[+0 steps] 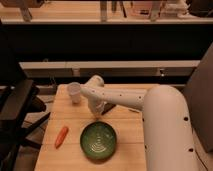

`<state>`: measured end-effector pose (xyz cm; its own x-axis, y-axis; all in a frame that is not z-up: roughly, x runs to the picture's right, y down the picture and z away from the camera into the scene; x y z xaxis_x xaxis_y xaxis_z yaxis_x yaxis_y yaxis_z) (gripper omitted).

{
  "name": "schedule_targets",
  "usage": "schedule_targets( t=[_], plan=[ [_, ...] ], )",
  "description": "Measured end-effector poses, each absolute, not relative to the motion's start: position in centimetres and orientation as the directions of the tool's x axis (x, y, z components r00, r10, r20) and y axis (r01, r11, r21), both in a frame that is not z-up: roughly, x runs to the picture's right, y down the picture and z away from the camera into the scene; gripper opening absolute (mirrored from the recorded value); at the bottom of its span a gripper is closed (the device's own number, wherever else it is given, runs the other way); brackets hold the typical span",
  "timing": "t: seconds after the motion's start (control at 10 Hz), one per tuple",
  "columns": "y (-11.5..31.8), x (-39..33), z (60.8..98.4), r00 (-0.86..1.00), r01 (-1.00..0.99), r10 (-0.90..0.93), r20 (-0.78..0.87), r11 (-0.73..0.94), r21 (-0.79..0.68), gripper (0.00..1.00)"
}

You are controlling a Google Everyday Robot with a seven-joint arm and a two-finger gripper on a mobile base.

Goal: Push the eraser across the table

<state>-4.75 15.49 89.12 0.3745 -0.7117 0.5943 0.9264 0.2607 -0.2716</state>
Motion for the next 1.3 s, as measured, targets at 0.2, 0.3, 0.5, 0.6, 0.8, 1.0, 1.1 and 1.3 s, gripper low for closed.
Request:
schedule_targets(
  t=[0.2, 0.3, 0.5, 0.6, 0.8, 1.0, 1.1, 1.3],
  plan=[
    [15.6, -4.7, 89.1, 0.367, 0.929, -0.714, 0.597, 0.252, -0.270, 0.02],
    [15.6, -4.8, 89.1, 0.359, 0.932, -0.716, 0.599, 0.245, -0.267, 0.02],
    [15.7, -5.2, 89.1, 0.337, 0.941, -0.719, 0.608, 0.227, -0.252, 0.02],
    [15.7, -5.3, 89.2, 0.330, 0.943, -0.720, 0.611, 0.223, -0.247, 0.02],
    [15.6, -5.2, 89.4, 0.320, 0.946, -0.720, 0.615, 0.213, -0.244, 0.02],
    [15.6, -5.4, 89.5, 0.301, 0.953, -0.724, 0.621, 0.196, -0.233, 0.02],
    [15.6, -5.4, 89.6, 0.295, 0.954, -0.725, 0.623, 0.190, -0.230, 0.02],
    [15.6, -5.9, 89.7, 0.276, 0.960, -0.728, 0.627, 0.174, -0.221, 0.02]
  ],
)
